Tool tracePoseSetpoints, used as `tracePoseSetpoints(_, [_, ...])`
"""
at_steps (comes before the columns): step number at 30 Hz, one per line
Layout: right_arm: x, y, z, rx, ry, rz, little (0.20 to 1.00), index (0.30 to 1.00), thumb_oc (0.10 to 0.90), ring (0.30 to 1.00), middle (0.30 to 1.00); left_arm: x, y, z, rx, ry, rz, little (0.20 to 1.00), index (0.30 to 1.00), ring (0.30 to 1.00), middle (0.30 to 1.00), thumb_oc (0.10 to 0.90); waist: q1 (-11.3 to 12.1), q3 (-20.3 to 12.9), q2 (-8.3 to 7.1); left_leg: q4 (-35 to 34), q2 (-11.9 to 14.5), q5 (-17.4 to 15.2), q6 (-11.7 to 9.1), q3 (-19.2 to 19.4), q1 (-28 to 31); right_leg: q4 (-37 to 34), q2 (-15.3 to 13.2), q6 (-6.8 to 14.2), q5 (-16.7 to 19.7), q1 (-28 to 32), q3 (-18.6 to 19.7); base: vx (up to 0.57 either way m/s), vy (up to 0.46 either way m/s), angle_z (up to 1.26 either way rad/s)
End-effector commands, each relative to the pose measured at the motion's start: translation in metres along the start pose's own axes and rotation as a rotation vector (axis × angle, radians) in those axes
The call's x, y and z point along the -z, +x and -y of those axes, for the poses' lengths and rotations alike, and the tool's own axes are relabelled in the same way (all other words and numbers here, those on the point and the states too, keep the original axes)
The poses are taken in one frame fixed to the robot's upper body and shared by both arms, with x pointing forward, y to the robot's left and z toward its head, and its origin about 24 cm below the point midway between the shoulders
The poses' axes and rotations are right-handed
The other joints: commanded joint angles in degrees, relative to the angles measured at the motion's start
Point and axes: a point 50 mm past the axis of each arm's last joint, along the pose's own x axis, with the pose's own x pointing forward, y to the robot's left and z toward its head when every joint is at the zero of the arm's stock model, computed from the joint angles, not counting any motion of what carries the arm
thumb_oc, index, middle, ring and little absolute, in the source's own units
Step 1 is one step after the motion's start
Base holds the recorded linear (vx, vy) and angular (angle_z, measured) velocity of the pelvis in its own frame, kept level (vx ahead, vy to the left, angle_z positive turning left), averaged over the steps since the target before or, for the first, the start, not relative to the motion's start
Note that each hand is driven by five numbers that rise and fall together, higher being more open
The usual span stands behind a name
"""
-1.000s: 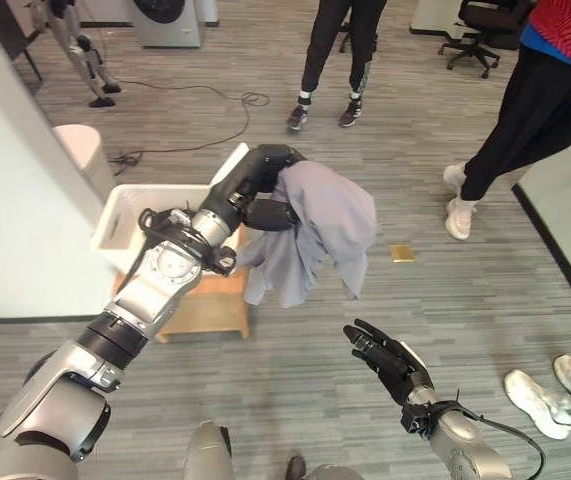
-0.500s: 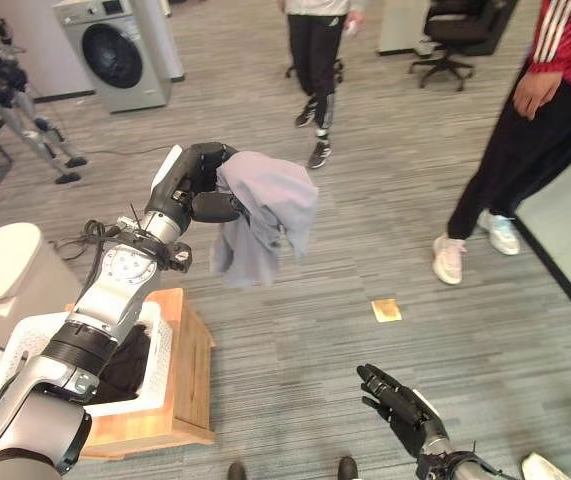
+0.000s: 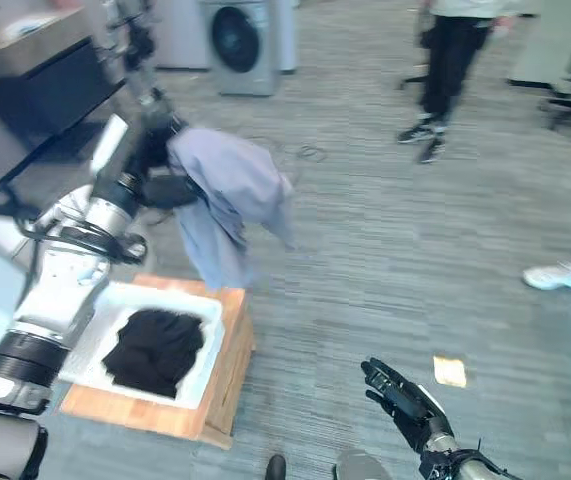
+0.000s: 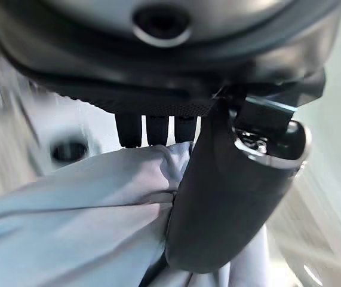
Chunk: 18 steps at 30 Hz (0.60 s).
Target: Pick up bed clothes into laundry basket.
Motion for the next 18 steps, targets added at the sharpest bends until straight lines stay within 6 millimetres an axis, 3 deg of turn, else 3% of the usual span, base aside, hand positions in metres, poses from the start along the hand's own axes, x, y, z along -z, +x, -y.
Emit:
tracePoseSetpoints(1, [-0.046,0.0,0.014,0.006,-0.065,0.218,0.9,0.9,0.8,0.9,0.9,-0.07,0.02,-0.048,-0.22,-0.011,0.358,0.3,0.3,0.3,0.3,0.4,-1.0,-5.0,0.39,2.6,3.0,-5.0,-5.0,-0.4,1.5,-11.8,-1.9,2.0,9.3,4.0,-3.4,0.06,-0.177,1.49])
tracePoseSetpoints(2, [-0.043,-0.001,0.015,0.019,-0.041,0.215,0.9,0.9,0.8,0.9,0.9,-0.07,0.018,-0.048,-0.214,-0.011,0.356,0.3,0.3,0.3,0.3,0.4,-0.5,-5.1,-0.11,2.4,3.4,-4.9,-5.3,-0.9,1.7,-12.5,-2.7,1.5,9.1,5.0,-5.6,0.1,-0.314,1.32])
tracePoseSetpoints(3, [-0.041,-0.002,0.021,0.062,-0.011,0.212,0.9,0.9,0.8,0.9,0.9,-0.055,0.005,-0.05,-0.231,-0.047,0.314,0.3,0.3,0.3,0.3,0.4,0.8,-5.8,-1.39,1.8,4.4,-4.2,-6.3,-1.2,1.5,-14.9,-2.9,1.0,10.2,6.8,-7.9,0.14,-0.422,1.16])
tracePoseSetpoints(5, [-0.046,-0.004,0.027,0.071,-0.01,0.228,0.9,0.9,0.8,0.9,0.9,-0.051,0.001,-0.053,-0.231,-0.053,0.296,0.3,0.3,0.3,0.3,0.4,0.2,-6.2,-1.94,4.1,5.0,-4.3,-7.0,-1.7,0.0,-16.6,-2.9,0.5,10.4,8.6,-9.6,0.12,-0.319,1.03])
tracePoseSetpoints(7, [-0.054,-0.007,0.037,0.109,-0.044,0.246,0.9,0.9,0.8,0.9,0.9,-0.051,0.008,-0.049,-0.211,-0.069,0.291,0.3,0.3,0.3,0.3,0.4,-1.1,-5.7,-2.57,6.9,6.9,-4.9,-6.7,6.7,-2.1,-16.6,-4.1,0.3,9.9,9.9,-13.8,0.03,-0.148,0.86])
tracePoseSetpoints(9, [-0.06,-0.008,0.043,0.154,-0.035,0.272,0.9,0.9,0.8,0.9,0.9,-0.057,0.017,-0.041,-0.174,-0.082,0.307,0.3,0.3,0.3,0.3,0.4,-2.7,-5.9,-2.49,6.3,9.8,-5.2,-6.1,19.5,-2.4,-17.0,-5.5,0.7,9.9,10.2,-18.6,-0.05,-0.065,1.34])
tracePoseSetpoints(10, [-0.061,-0.009,0.044,0.166,-0.023,0.284,0.9,0.9,0.8,0.9,0.9,-0.061,0.021,-0.038,-0.155,-0.07,0.314,0.3,0.3,0.3,0.3,0.4,-2.7,-6.2,-1.97,4.6,10.5,-5.1,-6.0,21.2,-1.7,-17.0,-5.5,0.9,9.6,10.5,-19.5,-0.02,-0.013,1.72])
tracePoseSetpoints(12, [-0.064,-0.008,0.042,0.159,-0.027,0.296,0.9,0.9,0.8,0.9,0.9,-0.07,0.029,-0.038,-0.124,-0.004,0.326,0.3,0.3,0.3,0.3,0.4,-2.2,-6.9,-1.44,2.0,9.7,-3.6,-6.2,19.2,-1.1,-17.7,-5.4,0.8,9.7,10.8,-20.2,0.04,0.002,0.96])
tracePoseSetpoints(18, [-0.05,-0.003,0.028,0.115,0.028,0.267,0.9,0.9,0.8,0.9,0.9,-0.102,0.05,-0.044,-0.097,0.203,0.363,0.3,0.3,0.3,0.3,0.4,-2.3,-8.9,0.3,-3.7,9.6,-1.4,-6.1,19.6,1.0,-18.8,-6.1,1.4,9.6,11.9,-22.2,0.07,0.026,0.09])
